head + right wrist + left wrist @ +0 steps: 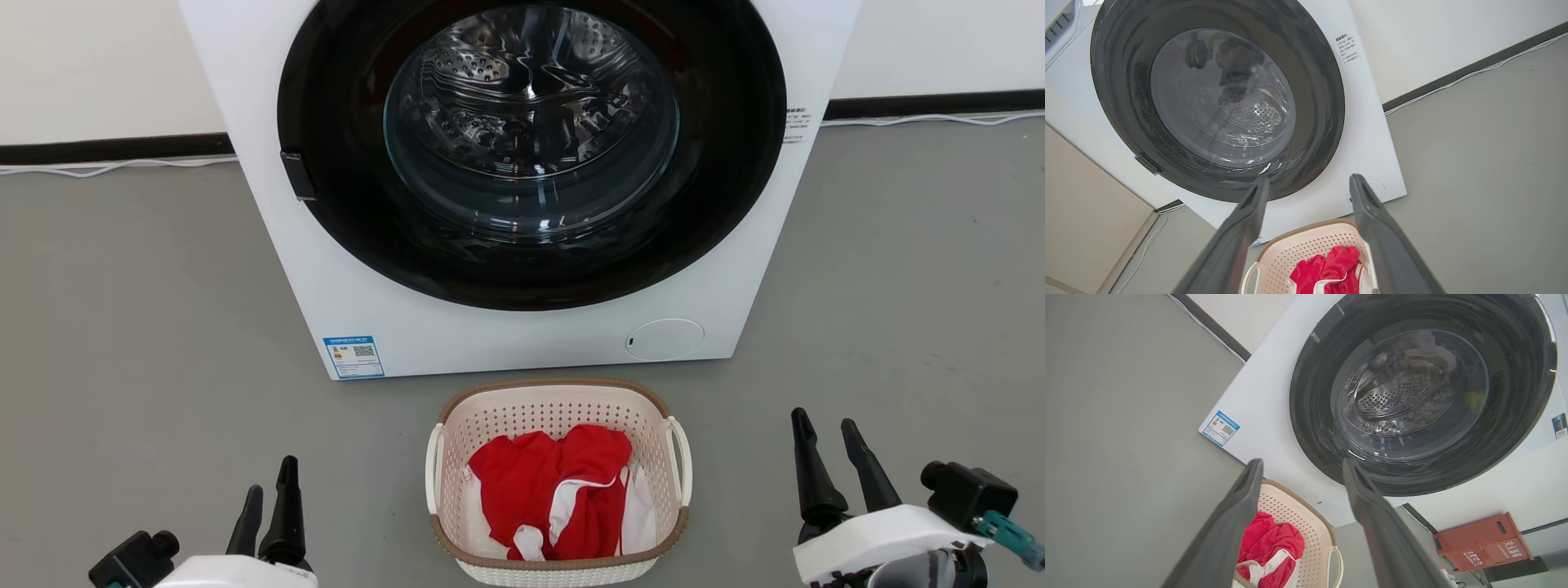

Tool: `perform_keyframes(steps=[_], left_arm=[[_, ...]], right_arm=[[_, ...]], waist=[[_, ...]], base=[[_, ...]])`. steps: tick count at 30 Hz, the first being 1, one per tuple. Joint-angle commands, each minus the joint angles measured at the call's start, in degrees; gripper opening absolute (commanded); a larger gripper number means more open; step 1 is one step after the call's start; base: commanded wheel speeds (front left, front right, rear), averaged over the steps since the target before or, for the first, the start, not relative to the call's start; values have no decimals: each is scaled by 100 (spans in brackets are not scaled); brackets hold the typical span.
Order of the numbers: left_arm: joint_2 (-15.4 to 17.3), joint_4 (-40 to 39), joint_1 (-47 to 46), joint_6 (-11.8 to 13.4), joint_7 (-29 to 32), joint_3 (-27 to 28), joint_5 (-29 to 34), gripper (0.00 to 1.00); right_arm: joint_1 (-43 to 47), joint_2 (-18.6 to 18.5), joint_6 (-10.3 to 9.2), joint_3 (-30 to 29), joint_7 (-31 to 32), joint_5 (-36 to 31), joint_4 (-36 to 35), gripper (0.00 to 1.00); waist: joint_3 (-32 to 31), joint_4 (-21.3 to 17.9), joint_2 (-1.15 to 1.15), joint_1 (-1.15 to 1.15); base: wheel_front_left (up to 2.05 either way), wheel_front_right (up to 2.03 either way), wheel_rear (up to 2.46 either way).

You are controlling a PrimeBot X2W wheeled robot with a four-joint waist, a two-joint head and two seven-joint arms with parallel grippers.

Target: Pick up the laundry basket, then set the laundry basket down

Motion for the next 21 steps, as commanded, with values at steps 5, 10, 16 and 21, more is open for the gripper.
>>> perform_keyframes(steps=[5,10,16,21], left_arm=[[68,-82,-102,18,-154,169,494,100],[71,-53,-102,21,-222,190,749,100],[75,-15,-110,20,-323,224,1137,100],[79,13,-108,23,-423,272,1528,100]], right_arm=[[-354,-53,30,154,-194,-578,-74,100],[-376,-54,31,184,-261,-891,-49,100],[-396,-56,33,231,-362,-1363,-13,100],[-371,-57,35,283,-462,-1802,-3,100]], waist=[[12,0,0,0],[18,-6,0,0],[27,-4,0,0],[32,-2,0,0]], base=[[0,0,0],[0,0,0],[0,0,0],[0,0,0]])
